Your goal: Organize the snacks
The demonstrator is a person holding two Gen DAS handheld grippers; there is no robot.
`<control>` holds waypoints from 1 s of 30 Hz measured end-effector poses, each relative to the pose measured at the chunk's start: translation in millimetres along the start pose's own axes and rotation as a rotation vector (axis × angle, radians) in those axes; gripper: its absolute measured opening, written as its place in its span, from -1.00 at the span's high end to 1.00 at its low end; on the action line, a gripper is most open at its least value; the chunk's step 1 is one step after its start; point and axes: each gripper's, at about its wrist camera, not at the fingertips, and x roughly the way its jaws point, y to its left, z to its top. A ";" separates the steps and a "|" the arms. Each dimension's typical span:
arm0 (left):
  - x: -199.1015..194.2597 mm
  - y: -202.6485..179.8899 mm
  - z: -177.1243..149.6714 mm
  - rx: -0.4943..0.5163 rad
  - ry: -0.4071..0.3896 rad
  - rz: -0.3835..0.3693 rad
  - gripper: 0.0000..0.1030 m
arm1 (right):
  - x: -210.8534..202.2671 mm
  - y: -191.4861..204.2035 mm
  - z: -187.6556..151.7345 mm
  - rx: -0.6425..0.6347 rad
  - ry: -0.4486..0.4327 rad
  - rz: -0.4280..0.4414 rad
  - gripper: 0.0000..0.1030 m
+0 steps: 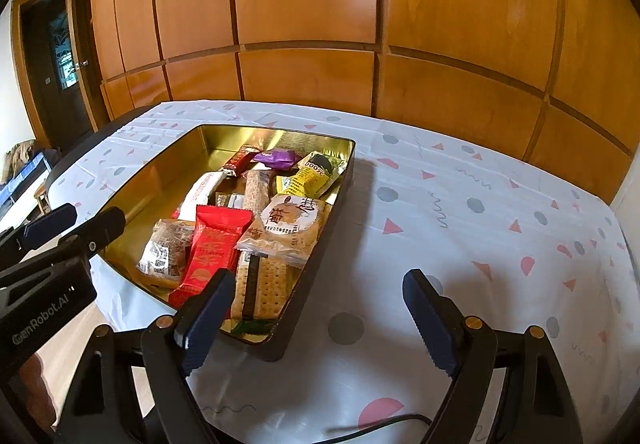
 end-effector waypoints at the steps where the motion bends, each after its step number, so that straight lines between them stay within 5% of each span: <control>1: 0.0 0.6 0.3 -0.003 -0.001 -0.001 -0.26 | 0.4 0.6 0.0 -0.001 0.001 0.000 -0.67; 30: 2.8 -1.9 -1.7 0.010 0.012 0.003 -0.26 | 3.6 6.6 -1.5 -0.008 0.005 -0.001 -0.75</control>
